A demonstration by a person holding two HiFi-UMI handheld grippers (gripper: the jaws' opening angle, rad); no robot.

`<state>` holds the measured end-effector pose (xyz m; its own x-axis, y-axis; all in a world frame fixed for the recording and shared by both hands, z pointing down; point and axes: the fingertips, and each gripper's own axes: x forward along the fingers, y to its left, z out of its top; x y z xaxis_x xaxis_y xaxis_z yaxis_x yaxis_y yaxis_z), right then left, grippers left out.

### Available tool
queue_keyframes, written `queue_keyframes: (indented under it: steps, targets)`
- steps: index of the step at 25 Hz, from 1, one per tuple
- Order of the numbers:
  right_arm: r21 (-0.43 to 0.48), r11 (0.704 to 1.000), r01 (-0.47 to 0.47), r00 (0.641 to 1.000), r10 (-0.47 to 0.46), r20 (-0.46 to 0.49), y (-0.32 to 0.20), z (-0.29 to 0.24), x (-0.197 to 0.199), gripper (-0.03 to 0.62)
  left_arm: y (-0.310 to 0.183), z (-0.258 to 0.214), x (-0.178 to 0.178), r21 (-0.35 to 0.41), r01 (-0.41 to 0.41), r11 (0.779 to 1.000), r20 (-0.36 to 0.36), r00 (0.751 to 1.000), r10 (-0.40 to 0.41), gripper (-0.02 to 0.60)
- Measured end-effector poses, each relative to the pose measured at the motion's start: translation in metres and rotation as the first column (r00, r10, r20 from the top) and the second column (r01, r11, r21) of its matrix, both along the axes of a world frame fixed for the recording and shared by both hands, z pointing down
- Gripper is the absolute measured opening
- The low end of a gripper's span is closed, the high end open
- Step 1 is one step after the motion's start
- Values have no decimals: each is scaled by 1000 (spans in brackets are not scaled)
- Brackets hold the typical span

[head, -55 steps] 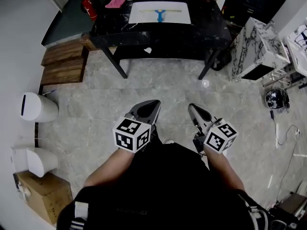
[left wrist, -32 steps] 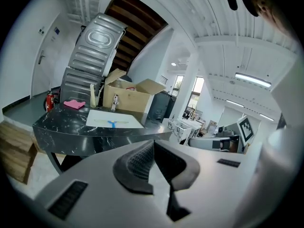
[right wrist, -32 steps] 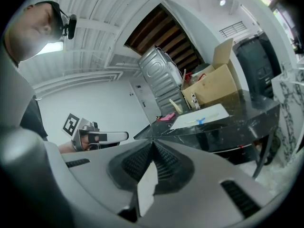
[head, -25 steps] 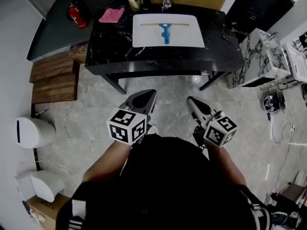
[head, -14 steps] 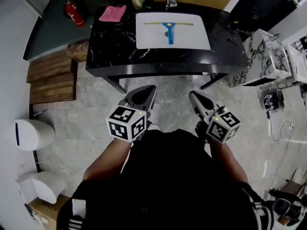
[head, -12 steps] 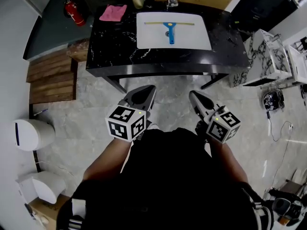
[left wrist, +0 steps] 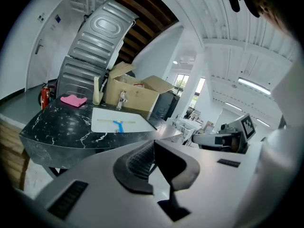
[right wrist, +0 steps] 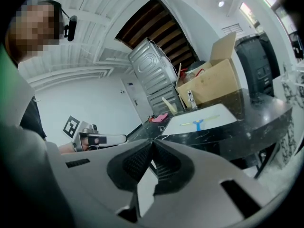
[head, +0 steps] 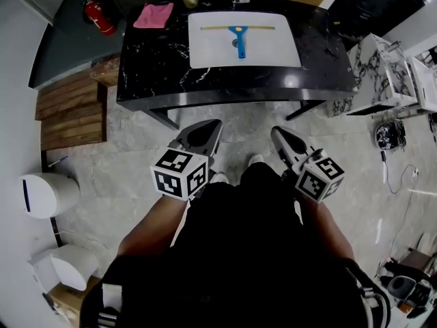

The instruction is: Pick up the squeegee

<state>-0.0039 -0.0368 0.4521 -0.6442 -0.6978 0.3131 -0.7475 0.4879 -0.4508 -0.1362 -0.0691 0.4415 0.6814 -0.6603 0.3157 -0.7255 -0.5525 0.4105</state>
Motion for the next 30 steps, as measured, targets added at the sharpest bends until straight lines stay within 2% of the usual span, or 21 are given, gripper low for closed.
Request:
queue_keyframes:
  steps: [7, 15, 21, 27, 30]
  targets:
    - [-7, 1000, 15, 1000, -15, 6, -37, 4, 12, 9, -24, 8, 5, -10, 27, 1000, 27, 999, -27, 17]
    - [11, 995, 97, 995, -97, 38, -117, 0, 23, 9, -95, -1, 27, -1, 95, 996, 35, 995, -95, 17]
    - [16, 990, 143, 987, -143, 77, -172, -5, 40, 9, -150, 0, 46, -10, 144, 990, 67, 988, -143, 17]
    - [19, 985, 172, 978, -173, 115, -217, -4, 62, 9, -193, 4, 63, -13, 199, 980, 120, 973, -196, 17]
    - [19, 982, 188, 973, -189, 134, -238, -3, 72, 9, -214, 10, 69, -24, 230, 973, 177, 959, -222, 17]
